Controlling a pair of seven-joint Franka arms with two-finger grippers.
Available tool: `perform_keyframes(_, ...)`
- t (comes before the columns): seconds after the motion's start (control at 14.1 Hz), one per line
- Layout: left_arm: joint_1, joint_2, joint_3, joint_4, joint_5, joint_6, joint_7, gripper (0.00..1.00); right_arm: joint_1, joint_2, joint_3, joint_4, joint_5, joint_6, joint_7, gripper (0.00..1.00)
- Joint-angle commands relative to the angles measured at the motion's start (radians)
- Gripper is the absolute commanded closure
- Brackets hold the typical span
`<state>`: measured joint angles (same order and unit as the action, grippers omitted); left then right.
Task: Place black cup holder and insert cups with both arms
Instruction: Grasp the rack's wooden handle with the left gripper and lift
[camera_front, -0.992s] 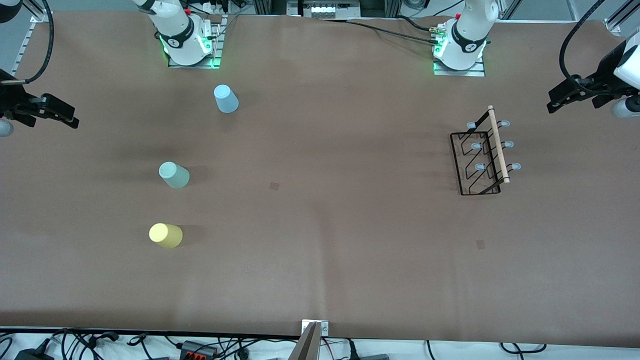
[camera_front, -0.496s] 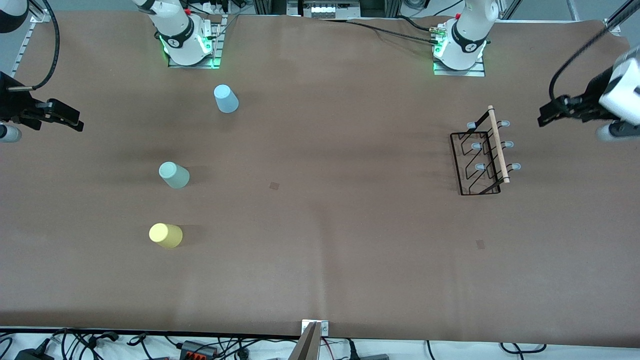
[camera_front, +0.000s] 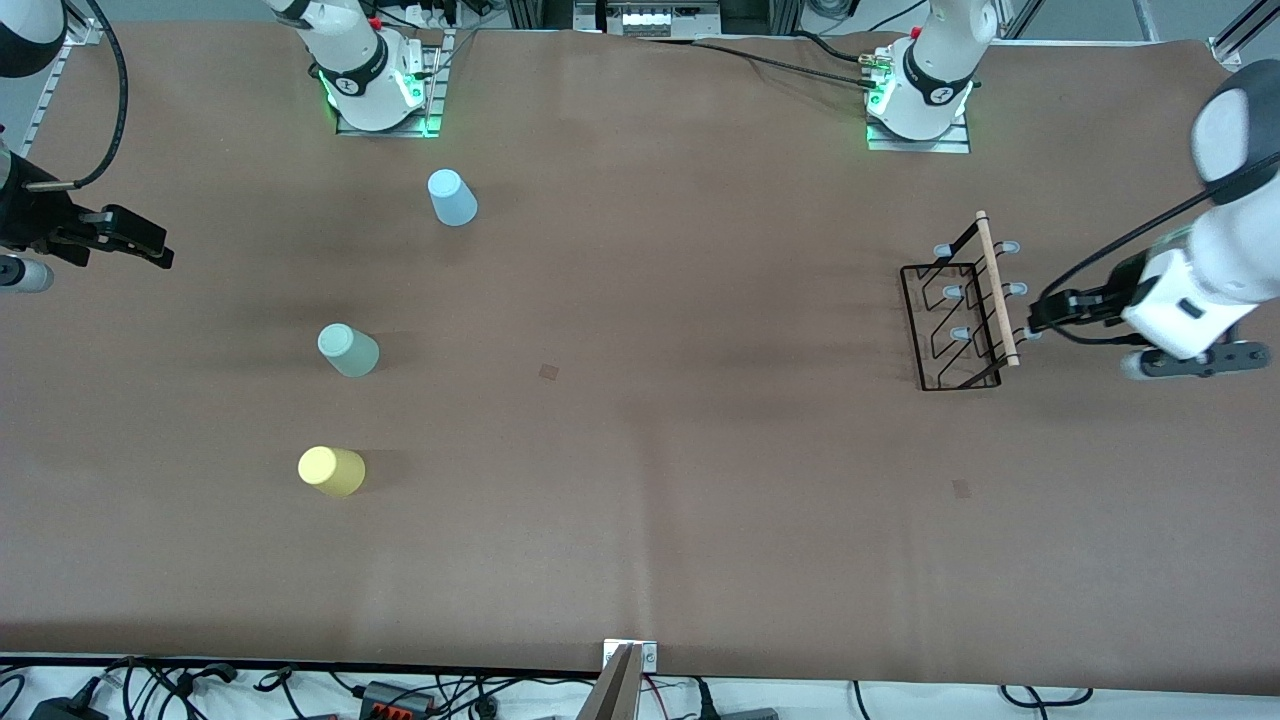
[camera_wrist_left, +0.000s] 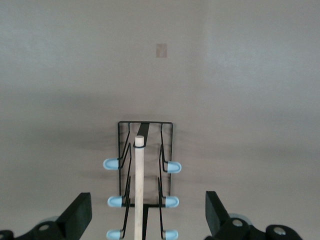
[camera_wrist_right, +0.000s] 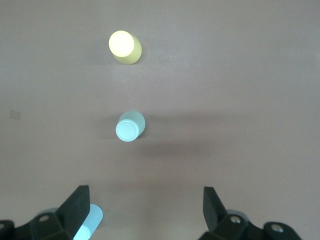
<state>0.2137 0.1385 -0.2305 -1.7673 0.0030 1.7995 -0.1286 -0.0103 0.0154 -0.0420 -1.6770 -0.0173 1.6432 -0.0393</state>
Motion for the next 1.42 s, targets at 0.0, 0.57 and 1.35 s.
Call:
perform_keyframes(0.0,0.003,-0.147,-0.001,-0.281,0.008,0.171,0.015,0.0,0.001,-0.009,0.001,-0.001,0.0,0.007,-0.01,0.0)
perform_keyframes(0.57,0.003,-0.204,-0.012,-0.555,0.008,0.348,0.092,0.0,0.004,-0.009,0.002,-0.001,0.0,0.004,-0.011,0.0)
perform_keyframes(1.35,0.03,-0.204,-0.012,-0.594,0.008,0.324,0.184,0.35,0.004,-0.011,0.002,-0.003,-0.001,-0.002,-0.011,0.0)
